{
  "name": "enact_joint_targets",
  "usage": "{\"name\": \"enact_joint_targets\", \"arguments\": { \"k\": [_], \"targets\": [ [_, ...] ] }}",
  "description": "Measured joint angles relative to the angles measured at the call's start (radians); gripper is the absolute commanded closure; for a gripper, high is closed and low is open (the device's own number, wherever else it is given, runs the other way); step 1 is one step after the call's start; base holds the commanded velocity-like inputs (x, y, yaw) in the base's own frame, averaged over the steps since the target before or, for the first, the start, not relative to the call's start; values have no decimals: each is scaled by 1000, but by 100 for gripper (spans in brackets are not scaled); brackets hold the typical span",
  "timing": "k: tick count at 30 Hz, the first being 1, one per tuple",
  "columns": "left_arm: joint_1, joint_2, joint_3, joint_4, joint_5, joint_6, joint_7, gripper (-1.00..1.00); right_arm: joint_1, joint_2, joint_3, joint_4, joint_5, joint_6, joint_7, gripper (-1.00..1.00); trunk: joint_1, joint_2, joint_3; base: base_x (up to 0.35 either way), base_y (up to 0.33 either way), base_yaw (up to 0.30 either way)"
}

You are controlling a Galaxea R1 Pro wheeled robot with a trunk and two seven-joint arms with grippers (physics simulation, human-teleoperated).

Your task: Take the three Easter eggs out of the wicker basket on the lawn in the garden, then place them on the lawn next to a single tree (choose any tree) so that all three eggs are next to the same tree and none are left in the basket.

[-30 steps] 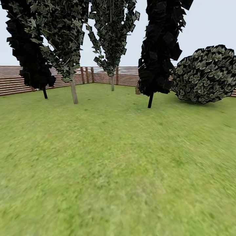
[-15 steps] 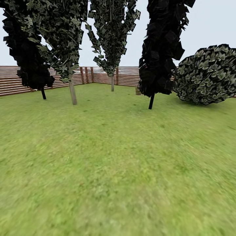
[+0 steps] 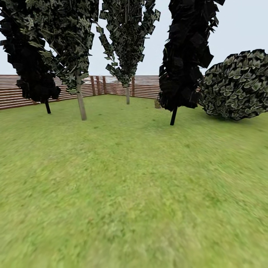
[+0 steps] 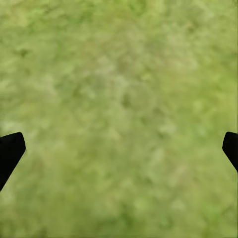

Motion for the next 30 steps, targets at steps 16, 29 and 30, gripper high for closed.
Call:
{"name": "enact_joint_targets", "arguments": {
  "k": [16, 29, 30],
  "targets": [
    [0, 0, 0, 0, 0, -1, 0, -100, 0, -1, 1, 1, 0, 0, -2, -100, 0, 0, 0, 315, 128, 0],
    [0, 0, 0, 0, 0, -1, 0, -100, 0, -5, -1, 1, -4, 0, -1, -100, 0, 0, 0, 313, 125, 0],
    [0, 0, 0, 0, 0, -1, 0, -100, 0, -7, -1, 1, -4, 0, 1, -100, 0, 0, 0, 313, 93, 0]
  ]
}}
